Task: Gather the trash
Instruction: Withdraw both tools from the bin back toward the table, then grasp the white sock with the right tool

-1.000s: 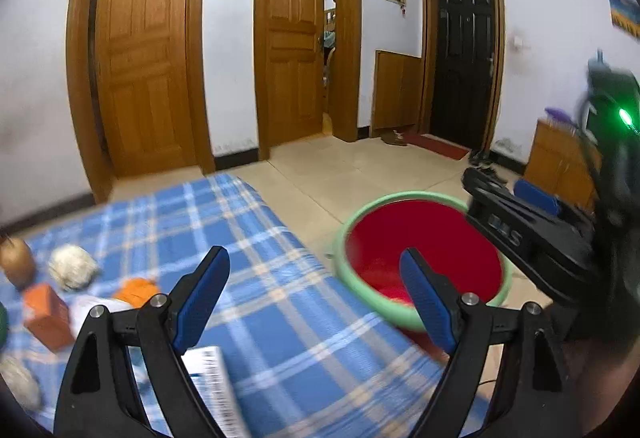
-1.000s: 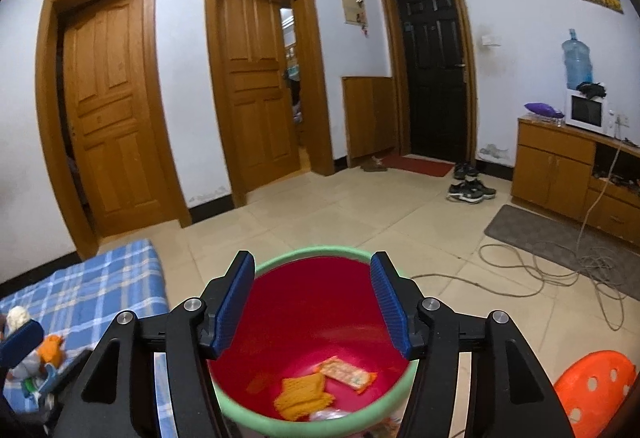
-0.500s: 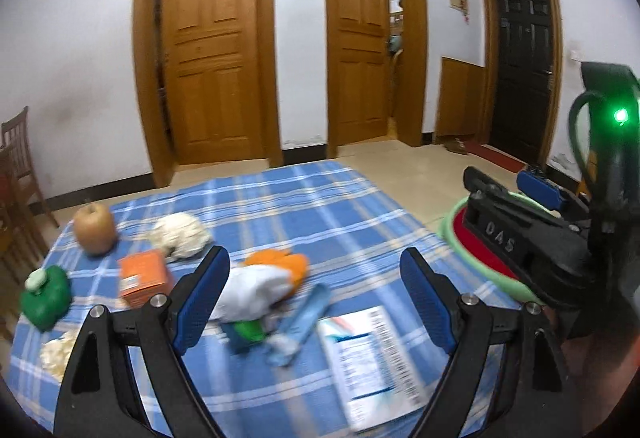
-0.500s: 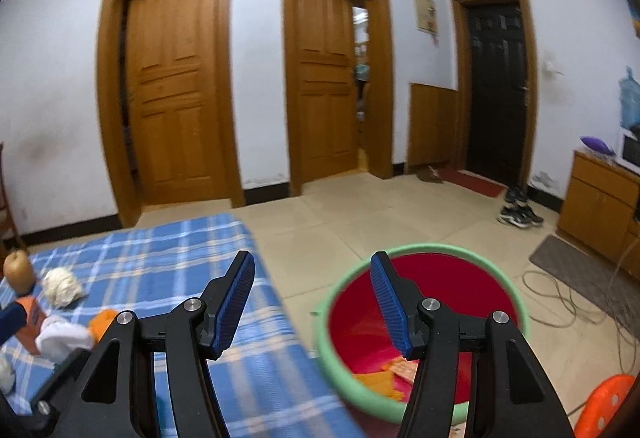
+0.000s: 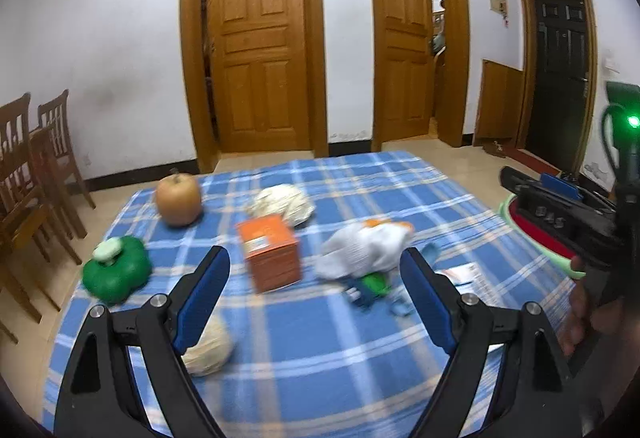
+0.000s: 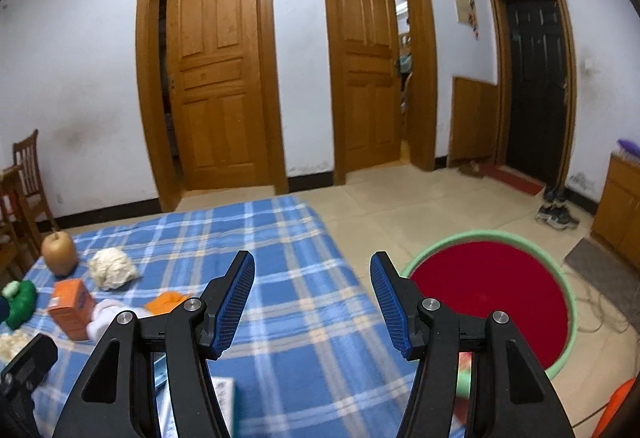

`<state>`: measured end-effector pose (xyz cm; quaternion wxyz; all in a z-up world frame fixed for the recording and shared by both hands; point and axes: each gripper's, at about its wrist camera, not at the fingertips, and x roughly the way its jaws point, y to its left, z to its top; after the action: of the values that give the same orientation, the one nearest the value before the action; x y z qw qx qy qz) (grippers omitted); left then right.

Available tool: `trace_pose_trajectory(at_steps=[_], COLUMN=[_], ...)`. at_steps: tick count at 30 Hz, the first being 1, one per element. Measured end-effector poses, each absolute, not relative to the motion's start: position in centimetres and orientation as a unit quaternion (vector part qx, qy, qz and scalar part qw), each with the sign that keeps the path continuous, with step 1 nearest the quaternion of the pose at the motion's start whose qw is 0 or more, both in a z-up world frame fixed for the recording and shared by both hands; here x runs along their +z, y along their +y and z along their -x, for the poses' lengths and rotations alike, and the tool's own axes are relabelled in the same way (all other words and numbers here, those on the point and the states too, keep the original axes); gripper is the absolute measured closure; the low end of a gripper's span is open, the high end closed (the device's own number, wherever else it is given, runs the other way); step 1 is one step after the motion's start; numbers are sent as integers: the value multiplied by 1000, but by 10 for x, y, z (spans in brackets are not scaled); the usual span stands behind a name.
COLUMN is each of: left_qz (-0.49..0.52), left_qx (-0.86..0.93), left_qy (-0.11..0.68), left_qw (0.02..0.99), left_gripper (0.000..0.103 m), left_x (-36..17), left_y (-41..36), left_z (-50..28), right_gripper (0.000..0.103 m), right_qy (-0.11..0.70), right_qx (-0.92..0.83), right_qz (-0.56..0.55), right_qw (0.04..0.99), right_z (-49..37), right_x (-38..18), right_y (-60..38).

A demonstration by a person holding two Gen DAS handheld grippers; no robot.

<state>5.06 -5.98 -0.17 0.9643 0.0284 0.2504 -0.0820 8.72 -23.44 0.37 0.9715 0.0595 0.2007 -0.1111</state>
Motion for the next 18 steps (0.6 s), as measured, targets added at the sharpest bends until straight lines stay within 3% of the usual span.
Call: trace_pose_trajectory(at_steps=[18], left_qz=[11], left_qx=[-28], left_qy=[274], left_qw=[961], left_gripper=[17], left_x=[-10], left_y=[34], left_z=[-34], right_gripper=[39], right_qy=[197], right_qx=[-27], right_qz=[4], right_qw=[980], right_z=[-72], right_x=[7], right_y=[-164])
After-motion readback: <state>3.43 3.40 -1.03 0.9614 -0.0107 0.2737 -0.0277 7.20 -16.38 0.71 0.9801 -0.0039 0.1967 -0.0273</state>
